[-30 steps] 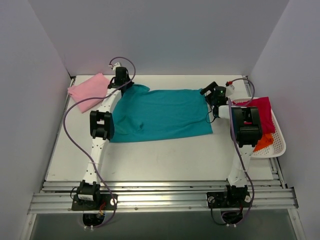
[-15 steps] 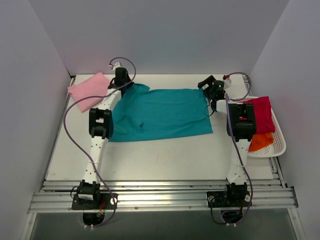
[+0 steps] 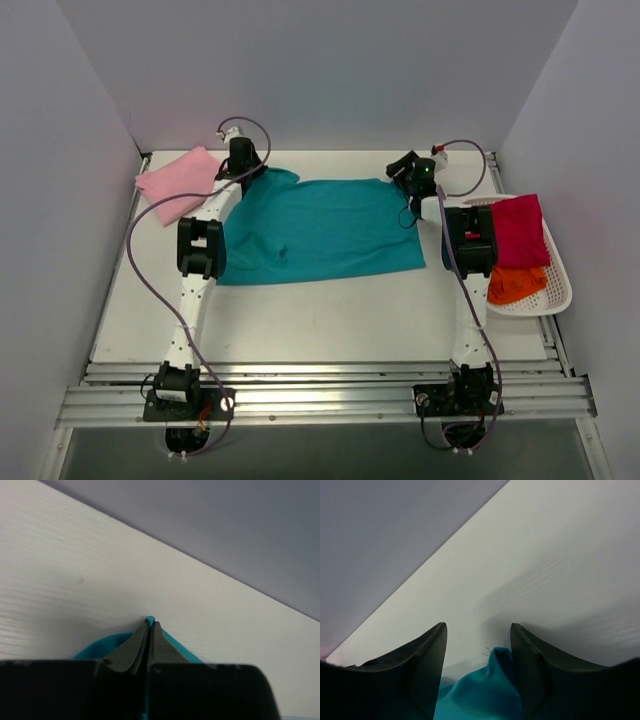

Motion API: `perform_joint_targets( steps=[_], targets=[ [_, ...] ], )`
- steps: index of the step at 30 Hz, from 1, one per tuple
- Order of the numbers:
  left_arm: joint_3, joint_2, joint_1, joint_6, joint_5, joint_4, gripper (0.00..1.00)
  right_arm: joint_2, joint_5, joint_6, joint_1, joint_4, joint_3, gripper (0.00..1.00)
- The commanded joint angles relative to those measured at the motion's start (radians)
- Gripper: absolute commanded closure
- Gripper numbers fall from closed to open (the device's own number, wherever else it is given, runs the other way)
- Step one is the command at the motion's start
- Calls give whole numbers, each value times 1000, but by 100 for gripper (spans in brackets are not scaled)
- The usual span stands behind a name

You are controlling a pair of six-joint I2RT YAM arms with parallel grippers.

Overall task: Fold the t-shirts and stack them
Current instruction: Fold the tshirt

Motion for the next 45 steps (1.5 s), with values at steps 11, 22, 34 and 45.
perform_joint_targets(
  steps=[11, 22, 34, 45],
  targets=[
    [-30, -52, 11, -7, 15, 13, 98, -1, 42, -31, 17, -126, -2, 100],
    [-41, -61, 11, 3, 4, 24, 98, -60, 103, -37, 5, -88, -65, 100],
    [-118, -161, 11, 39, -1, 45, 98, -176, 145, -60, -15, -94, -112, 100],
    [-62, -99, 14, 37, 15, 33, 98, -128, 146, -75, -9, -151, -46, 23]
  ],
)
